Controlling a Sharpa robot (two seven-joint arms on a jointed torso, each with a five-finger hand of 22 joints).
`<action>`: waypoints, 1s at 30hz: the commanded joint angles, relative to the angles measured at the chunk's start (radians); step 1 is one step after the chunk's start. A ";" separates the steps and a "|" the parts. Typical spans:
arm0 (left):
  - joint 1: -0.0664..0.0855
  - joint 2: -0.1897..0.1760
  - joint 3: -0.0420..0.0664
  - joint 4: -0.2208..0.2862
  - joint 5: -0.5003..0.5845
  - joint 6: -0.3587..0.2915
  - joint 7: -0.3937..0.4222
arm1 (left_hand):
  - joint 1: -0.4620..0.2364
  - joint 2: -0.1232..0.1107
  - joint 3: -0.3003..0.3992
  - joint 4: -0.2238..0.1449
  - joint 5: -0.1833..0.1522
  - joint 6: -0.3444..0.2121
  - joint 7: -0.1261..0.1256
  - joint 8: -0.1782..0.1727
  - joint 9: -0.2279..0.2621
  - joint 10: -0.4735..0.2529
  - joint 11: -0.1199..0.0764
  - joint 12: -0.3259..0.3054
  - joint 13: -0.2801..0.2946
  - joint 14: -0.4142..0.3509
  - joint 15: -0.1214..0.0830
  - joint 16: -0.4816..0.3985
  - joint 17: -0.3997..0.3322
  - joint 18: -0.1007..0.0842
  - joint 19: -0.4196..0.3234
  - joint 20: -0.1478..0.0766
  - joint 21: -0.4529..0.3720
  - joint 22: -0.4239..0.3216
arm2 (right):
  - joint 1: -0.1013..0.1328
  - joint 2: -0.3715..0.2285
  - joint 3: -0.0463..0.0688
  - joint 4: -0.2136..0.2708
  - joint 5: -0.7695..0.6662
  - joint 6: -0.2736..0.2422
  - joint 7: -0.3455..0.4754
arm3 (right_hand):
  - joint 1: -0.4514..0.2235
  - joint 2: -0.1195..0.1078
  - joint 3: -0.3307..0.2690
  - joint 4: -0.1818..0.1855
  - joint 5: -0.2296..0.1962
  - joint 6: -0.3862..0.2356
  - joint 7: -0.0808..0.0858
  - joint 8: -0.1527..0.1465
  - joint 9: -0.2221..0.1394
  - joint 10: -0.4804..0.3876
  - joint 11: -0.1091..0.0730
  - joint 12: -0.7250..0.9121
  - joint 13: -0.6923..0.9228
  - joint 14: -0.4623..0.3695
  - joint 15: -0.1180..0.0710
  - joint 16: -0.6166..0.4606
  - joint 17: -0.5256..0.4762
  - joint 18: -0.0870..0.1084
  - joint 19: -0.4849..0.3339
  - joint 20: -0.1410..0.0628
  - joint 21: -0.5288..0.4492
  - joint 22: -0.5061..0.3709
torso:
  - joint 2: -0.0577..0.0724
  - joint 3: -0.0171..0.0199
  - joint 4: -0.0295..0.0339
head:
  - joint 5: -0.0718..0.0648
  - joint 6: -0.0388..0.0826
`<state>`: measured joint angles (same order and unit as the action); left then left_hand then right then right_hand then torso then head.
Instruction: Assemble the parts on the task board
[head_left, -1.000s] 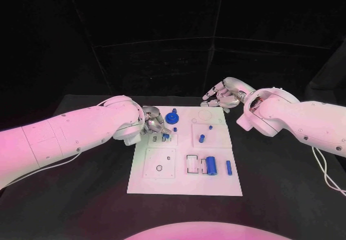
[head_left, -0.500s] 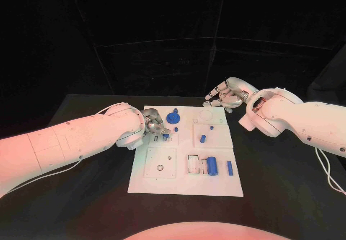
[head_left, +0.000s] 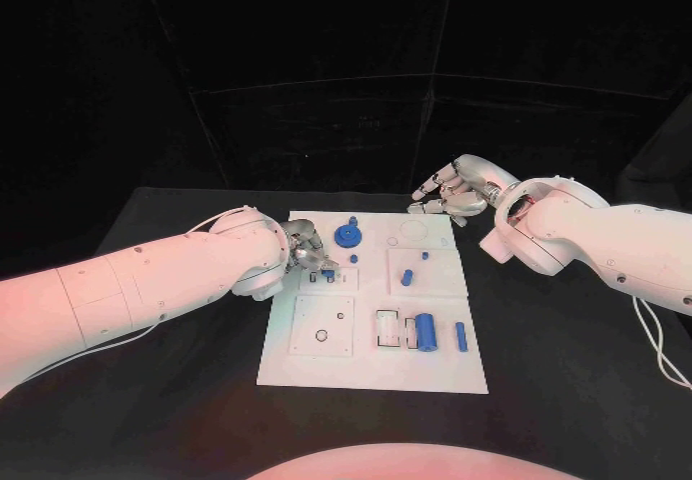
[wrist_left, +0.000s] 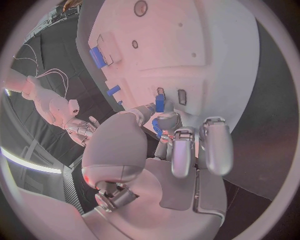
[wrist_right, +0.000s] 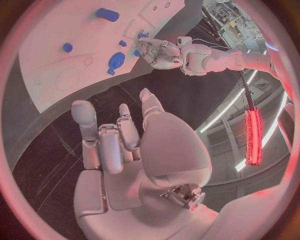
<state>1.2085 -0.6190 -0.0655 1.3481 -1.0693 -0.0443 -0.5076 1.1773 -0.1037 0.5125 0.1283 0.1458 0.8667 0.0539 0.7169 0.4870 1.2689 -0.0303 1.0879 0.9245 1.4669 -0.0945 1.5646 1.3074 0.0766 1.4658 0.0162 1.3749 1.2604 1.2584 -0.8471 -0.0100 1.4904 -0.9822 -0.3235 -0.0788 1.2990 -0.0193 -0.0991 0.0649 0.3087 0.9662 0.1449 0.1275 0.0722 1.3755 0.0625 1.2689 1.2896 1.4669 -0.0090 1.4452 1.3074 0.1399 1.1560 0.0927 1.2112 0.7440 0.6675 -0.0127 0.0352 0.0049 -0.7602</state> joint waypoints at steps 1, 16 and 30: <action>0.001 -0.002 0.001 0.001 -0.021 0.045 -0.011 | 0.005 0.005 0.180 -0.176 0.007 -0.003 -0.004 0.004 0.001 0.007 0.003 0.007 0.001 0.104 0.004 0.006 0.263 -0.015 0.014 0.001 0.004 0.003 | 0.002 0.001 0.000 -0.001 0.020 0.005 0.009 | 0.002 0.006 -0.004 0.000 0.005 0.004 -0.003 0.005 0.000 0.003 -0.007 -0.005 -0.002 0.049 -0.009 -0.005 0.006 0.010 -0.005 -0.002 -0.004 -0.001 | 0.000 0.0002 -0.0003 | 0.001 -0.001; 0.001 0.000 0.001 -0.003 -0.023 0.088 -0.014 | 0.002 0.000 0.183 -0.178 0.006 -0.002 -0.005 0.006 0.001 0.012 0.003 0.012 0.007 0.104 0.004 0.006 0.263 -0.015 0.013 0.001 0.003 0.001 | 0.002 0.002 0.000 -0.006 0.053 0.011 0.012 | 0.004 0.007 -0.005 0.000 0.004 0.004 -0.003 0.006 0.000 0.003 -0.007 -0.005 -0.001 0.050 -0.010 -0.005 0.007 0.010 -0.004 -0.002 -0.004 -0.001 | 0.000 0.0013 -0.0001 | 0.000 0.001; 0.001 0.003 0.001 -0.005 -0.019 0.102 -0.014 | -0.028 -0.012 0.177 -0.165 0.003 0.007 -0.013 0.011 0.003 0.023 -0.002 0.020 0.014 0.104 0.002 0.006 0.263 -0.014 0.013 0.000 0.001 0.000 | 0.002 0.003 0.000 -0.007 0.056 0.011 0.013 | 0.004 0.007 -0.005 0.000 0.004 0.004 -0.003 0.006 0.000 0.003 -0.007 -0.005 -0.001 0.050 -0.010 -0.005 0.007 0.010 -0.004 -0.002 -0.004 -0.001 | 0.000 0.0006 -0.0006 | -0.001 -0.003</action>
<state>1.2112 -0.6171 -0.0629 1.3427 -1.0827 0.0301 -0.5103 1.1498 -0.1124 0.5302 0.1190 0.1498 0.8740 0.0461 0.7238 0.4890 1.2870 -0.0342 1.1029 0.9381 1.4669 -0.0944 1.5646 1.3074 0.0766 1.4657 0.0163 1.3749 1.2615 1.2583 -0.8454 -0.0100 1.4827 -0.9329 -0.3179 -0.0756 1.2989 -0.0193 -0.0990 0.0649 0.3086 0.9662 0.1449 0.1275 0.0722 1.3755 0.0625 1.2689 1.2893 1.4648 -0.0111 1.4453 1.3073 0.1400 1.1560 0.0928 1.2112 0.7439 0.6677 -0.0119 0.0346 0.0044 -0.7631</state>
